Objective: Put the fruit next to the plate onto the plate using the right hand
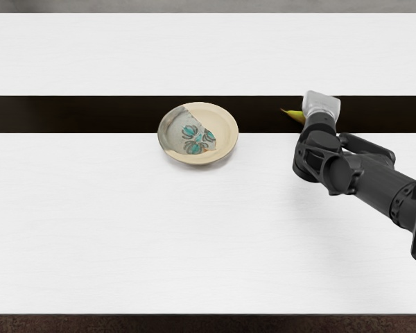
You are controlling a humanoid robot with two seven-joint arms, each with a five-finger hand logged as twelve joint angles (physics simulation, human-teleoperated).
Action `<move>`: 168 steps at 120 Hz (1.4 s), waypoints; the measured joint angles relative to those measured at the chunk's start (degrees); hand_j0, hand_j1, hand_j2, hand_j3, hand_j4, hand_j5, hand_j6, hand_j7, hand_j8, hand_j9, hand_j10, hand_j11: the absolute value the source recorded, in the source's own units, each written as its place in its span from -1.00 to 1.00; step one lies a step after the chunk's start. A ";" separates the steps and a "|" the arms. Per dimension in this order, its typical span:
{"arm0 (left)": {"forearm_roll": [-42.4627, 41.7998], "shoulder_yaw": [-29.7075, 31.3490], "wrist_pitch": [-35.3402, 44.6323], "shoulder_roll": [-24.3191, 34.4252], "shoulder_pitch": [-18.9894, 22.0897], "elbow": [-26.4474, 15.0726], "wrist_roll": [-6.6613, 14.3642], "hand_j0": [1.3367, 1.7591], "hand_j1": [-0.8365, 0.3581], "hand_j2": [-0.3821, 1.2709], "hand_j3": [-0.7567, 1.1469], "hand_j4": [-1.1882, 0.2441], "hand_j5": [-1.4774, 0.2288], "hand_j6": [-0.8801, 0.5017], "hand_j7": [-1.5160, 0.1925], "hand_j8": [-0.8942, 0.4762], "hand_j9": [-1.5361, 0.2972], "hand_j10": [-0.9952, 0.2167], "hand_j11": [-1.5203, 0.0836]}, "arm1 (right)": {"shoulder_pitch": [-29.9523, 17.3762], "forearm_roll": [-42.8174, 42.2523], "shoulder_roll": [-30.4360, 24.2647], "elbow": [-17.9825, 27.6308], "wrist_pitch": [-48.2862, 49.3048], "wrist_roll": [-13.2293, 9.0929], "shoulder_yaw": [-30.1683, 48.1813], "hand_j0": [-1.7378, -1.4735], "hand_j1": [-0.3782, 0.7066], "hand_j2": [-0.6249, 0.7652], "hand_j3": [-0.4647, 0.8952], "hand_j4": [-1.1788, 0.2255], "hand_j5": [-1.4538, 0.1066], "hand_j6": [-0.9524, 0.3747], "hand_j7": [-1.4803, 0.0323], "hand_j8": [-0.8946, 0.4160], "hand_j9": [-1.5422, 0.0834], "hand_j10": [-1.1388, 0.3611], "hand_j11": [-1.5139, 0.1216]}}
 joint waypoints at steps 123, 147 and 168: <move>0.00 0.00 0.00 0.00 0.00 0.00 0.00 0.52 0.98 -0.54 -0.21 0.65 0.73 0.27 0.77 0.30 0.67 0.64 0.89 | 3.10 12.11 0.00 3.78 0.33 -0.05 0.92 -0.38 0.19 0.08 -0.32 0.00 -0.19 -0.22 -0.14 -0.28 -0.12 -0.30 -0.17; 0.00 0.00 0.00 0.00 0.00 0.00 0.00 0.52 0.98 -0.54 -0.21 0.65 0.73 0.27 0.77 0.30 0.67 0.64 0.89 | 5.01 16.72 -5.25 13.09 0.67 -0.05 1.28 -0.38 0.18 0.07 -0.32 0.00 -0.20 -0.24 -0.14 -0.29 -0.13 -0.31 -0.16; 0.00 0.00 0.00 0.00 0.00 0.00 0.00 0.52 0.98 -0.54 -0.21 0.65 0.73 0.27 0.77 0.30 0.67 0.64 0.89 | 6.39 18.76 -7.29 19.10 1.05 -0.04 2.78 -0.37 0.17 0.07 -0.32 -0.01 -0.21 -0.24 -0.13 -0.30 -0.12 -0.32 -0.16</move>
